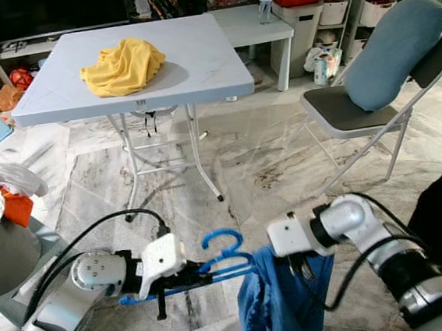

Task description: Hang hanger

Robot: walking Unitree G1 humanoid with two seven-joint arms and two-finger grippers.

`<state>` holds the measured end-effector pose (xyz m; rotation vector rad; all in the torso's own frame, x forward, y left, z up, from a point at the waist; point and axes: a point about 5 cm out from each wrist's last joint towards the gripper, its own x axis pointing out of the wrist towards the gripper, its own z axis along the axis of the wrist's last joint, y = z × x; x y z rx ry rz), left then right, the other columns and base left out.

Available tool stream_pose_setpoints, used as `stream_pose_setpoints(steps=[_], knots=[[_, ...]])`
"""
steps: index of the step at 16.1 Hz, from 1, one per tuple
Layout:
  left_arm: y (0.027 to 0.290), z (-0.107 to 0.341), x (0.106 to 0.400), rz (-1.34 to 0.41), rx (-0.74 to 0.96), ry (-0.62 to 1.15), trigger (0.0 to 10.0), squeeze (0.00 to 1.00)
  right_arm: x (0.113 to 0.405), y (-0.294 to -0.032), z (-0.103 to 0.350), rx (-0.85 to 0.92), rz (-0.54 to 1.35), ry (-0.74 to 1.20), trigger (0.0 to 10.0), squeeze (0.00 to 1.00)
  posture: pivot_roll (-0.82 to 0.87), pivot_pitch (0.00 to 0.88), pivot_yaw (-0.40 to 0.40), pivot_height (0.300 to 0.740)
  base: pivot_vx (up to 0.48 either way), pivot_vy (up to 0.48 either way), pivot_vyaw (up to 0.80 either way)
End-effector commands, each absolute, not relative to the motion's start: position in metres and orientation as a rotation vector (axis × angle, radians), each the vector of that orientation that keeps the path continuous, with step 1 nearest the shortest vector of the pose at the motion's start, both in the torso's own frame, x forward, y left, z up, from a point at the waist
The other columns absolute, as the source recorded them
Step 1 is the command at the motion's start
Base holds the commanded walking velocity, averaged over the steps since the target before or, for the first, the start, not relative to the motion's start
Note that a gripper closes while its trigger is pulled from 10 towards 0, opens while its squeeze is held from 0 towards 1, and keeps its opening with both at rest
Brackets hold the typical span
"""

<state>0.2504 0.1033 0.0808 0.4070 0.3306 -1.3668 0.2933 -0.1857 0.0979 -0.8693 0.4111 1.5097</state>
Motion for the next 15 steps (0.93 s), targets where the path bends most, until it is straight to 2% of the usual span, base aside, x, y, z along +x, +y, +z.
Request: stream_pose_setpoints(steps=[1,5,8,9,10,15], knots=[[0.105,0.081,0.252,-1.340,0.396,0.313,0.0,0.00,0.300,-0.185,0.107,-0.872,1.479,0.384,10.0,1.00,-0.08,0.000,-0.012,0.740,0.000,0.000,0.00],[0.116,0.079,0.253,-1.227,0.347,0.295,0.0,0.00,0.311,-0.187,0.113,-1.037,1.383,0.274,10.0,1.00,-0.08,0.000,-0.013,0.740,0.000,0.000,0.00],[0.124,0.079,0.256,-1.127,0.310,0.265,0.0,0.00,0.321,-0.189,0.118,-1.021,1.307,0.316,10.0,1.00,-0.08,0.000,-0.020,0.740,0.000,0.000,0.00],[0.126,0.080,0.257,-1.091,0.298,0.255,0.0,0.00,0.326,-0.190,0.120,-1.041,1.262,0.303,10.0,1.00,-0.07,0.000,-0.023,0.740,0.000,0.000,0.00],[0.127,0.080,0.258,-1.032,0.277,0.226,0.0,0.00,0.340,-0.191,0.124,-1.084,1.103,0.252,10.0,1.00,-0.07,0.000,-0.026,0.740,0.000,0.000,0.00],[0.125,0.089,0.270,-0.899,0.225,0.144,0.0,0.00,0.353,-0.197,0.124,-1.001,0.866,0.245,10.0,1.00,-0.06,0.000,-0.029,0.740,0.000,0.000,0.00]])
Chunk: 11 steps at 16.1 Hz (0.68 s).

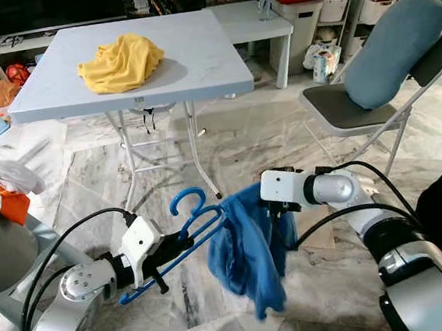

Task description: Hang hanger

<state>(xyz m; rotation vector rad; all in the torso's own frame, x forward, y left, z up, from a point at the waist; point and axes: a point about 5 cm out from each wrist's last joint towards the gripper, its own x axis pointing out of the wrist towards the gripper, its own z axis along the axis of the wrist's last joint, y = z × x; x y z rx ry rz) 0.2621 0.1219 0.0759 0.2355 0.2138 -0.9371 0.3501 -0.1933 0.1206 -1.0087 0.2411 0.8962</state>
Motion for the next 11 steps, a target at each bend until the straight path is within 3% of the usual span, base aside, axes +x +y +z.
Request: stream_pose_setpoints(steps=[1,8,11], knots=[[0.125,0.088,0.271,-0.902,0.231,0.145,0.0,0.00,0.354,-0.198,0.123,-0.981,0.833,0.246,10.0,1.00,-0.06,0.000,-0.027,0.740,0.000,0.000,0.00],[0.119,0.094,0.279,-0.857,0.198,0.115,0.0,0.00,0.342,-0.200,0.105,-0.754,0.785,0.285,10.0,1.00,-0.07,0.000,-0.016,0.740,0.000,0.000,0.00],[0.118,0.093,0.279,-0.860,0.203,0.116,0.0,0.00,0.352,-0.196,0.117,-0.673,0.650,0.197,10.0,1.00,-0.07,0.000,-0.016,0.740,0.000,0.000,0.00]])
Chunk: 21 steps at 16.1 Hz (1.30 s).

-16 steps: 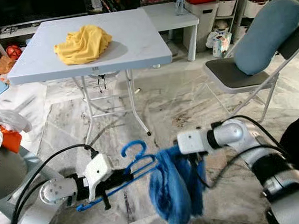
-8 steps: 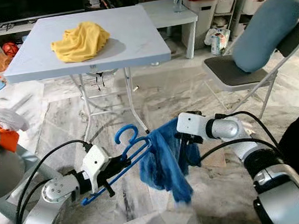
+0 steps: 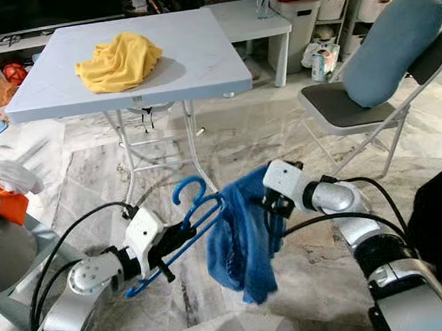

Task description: Hang hanger

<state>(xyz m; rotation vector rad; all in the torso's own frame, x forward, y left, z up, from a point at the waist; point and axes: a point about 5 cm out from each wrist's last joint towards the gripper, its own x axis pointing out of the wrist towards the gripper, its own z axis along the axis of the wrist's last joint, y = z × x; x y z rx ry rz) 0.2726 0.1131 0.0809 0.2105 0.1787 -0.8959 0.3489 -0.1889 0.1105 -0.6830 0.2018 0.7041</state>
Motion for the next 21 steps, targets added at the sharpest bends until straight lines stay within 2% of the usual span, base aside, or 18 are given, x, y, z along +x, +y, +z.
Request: stream_pose_setpoints(steps=[1,2,5,8,9,10,11,12,15,19,21], knots=[[0.118,0.093,0.279,-0.859,0.204,0.117,0.0,0.00,0.356,-0.195,0.122,-0.638,0.600,0.168,10.0,1.00,-0.07,0.000,-0.016,0.740,0.000,0.000,0.00],[0.118,0.093,0.280,-0.858,0.208,0.115,0.0,0.00,0.359,-0.195,0.126,-0.584,0.569,0.160,10.0,1.00,-0.07,0.000,-0.016,0.740,0.000,0.000,0.00],[0.119,0.097,0.285,-0.817,0.213,0.096,0.0,0.00,0.355,-0.197,0.118,-0.584,0.583,0.208,10.0,1.00,-0.06,0.000,-0.022,0.740,0.000,0.000,0.00],[0.128,0.099,0.294,-0.715,0.218,0.098,0.0,0.00,0.361,-0.206,0.123,-0.507,0.445,0.210,10.0,1.00,-0.06,0.000,-0.021,0.740,0.000,0.000,0.00],[0.130,0.099,0.296,-0.691,0.214,0.097,0.0,0.00,0.361,-0.206,0.122,-0.486,0.444,0.217,10.0,0.84,-0.06,0.000,-0.021,0.740,0.000,0.000,0.00],[0.130,0.099,0.297,-0.686,0.202,0.096,0.0,0.00,0.361,-0.205,0.122,-0.483,0.447,0.218,10.0,0.65,-0.06,0.000,-0.021,0.740,0.000,0.000,0.00],[0.130,0.100,0.298,-0.671,0.186,0.094,0.0,0.00,0.360,-0.202,0.124,-0.467,0.445,0.185,10.0,0.00,-0.07,0.000,-0.021,0.740,0.000,0.000,0.00],[0.128,0.099,0.298,-0.670,0.171,0.106,0.0,0.00,0.363,-0.196,0.135,-0.371,0.427,0.094,10.0,0.00,-0.07,0.000,-0.019,0.740,0.000,0.000,0.00],[0.121,0.100,0.296,-0.707,0.157,0.091,0.0,0.00,0.357,-0.190,0.123,-0.397,0.499,0.165,10.0,0.00,-0.07,0.000,-0.022,0.740,0.000,0.000,0.00],[0.103,0.110,0.285,-0.891,0.083,0.066,0.0,0.00,0.330,-0.173,0.092,-0.395,0.781,0.331,10.0,0.00,-0.07,0.000,-0.023,0.740,0.000,0.000,0.00],[0.098,0.111,0.280,-0.972,0.099,0.079,0.0,0.00,0.326,-0.171,0.089,-0.412,0.807,0.338,10.0,0.00,-0.07,0.000,-0.016,0.740,0.000,0.000,0.00]])
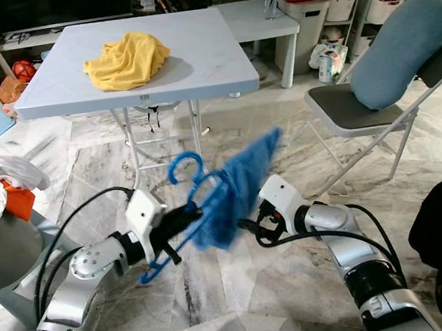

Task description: Hang hanger

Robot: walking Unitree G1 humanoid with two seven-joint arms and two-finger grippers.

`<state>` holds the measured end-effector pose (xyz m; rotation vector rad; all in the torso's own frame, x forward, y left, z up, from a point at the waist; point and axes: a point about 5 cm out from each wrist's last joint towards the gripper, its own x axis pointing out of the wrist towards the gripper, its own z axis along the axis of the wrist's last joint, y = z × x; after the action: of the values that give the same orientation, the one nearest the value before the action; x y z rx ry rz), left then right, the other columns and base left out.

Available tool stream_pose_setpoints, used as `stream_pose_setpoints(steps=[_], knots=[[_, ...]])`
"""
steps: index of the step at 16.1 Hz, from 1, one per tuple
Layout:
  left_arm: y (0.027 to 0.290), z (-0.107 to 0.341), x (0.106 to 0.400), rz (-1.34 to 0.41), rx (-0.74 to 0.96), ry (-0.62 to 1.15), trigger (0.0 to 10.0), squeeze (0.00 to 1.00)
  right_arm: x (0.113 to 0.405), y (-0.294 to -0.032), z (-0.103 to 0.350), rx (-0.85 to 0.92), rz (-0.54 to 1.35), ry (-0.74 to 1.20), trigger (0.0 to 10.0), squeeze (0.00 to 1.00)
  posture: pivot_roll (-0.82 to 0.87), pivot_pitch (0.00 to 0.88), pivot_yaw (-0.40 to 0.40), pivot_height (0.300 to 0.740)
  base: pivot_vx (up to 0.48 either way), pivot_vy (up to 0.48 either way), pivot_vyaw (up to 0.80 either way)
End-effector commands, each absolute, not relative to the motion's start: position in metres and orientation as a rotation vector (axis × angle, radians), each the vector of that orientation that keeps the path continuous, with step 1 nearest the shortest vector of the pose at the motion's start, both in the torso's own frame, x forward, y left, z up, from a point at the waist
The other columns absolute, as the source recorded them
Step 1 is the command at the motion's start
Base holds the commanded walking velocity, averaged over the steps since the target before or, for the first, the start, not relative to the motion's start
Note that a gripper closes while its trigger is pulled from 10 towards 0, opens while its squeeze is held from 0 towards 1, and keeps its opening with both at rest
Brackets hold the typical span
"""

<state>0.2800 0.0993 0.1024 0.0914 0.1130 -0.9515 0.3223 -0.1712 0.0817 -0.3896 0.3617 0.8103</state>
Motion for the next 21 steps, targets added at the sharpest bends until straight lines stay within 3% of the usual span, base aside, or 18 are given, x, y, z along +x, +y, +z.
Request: stream_pose_setpoints(steps=[1,4,5,7,21], knots=[[0.098,0.111,0.279,-0.989,0.099,0.084,0.0,0.00,0.327,-0.172,0.090,-0.412,0.783,0.332,10.0,0.00,-0.07,0.000,-0.015,0.740,0.000,0.000,0.00],[0.093,0.116,0.270,-1.076,0.077,0.103,0.0,0.00,0.336,-0.176,0.098,-0.406,0.656,0.291,10.0,0.00,-0.07,0.000,-0.006,0.740,0.000,0.000,0.00],[0.092,0.117,0.268,-1.094,0.076,0.103,0.0,0.00,0.339,-0.177,0.100,-0.400,0.613,0.277,3.6,0.00,-0.07,0.000,-0.006,0.740,0.000,0.000,0.00],[0.093,0.120,0.266,-1.110,0.075,0.105,0.0,0.00,0.342,-0.179,0.101,-0.393,0.576,0.266,0.0,0.00,-0.06,0.000,-0.005,0.740,0.000,0.000,0.00],[0.114,0.125,0.274,-1.065,0.145,0.126,0.0,0.00,0.338,-0.214,0.099,-0.453,0.599,0.360,0.0,0.00,-0.06,0.000,-0.005,0.740,0.000,0.000,0.00]])
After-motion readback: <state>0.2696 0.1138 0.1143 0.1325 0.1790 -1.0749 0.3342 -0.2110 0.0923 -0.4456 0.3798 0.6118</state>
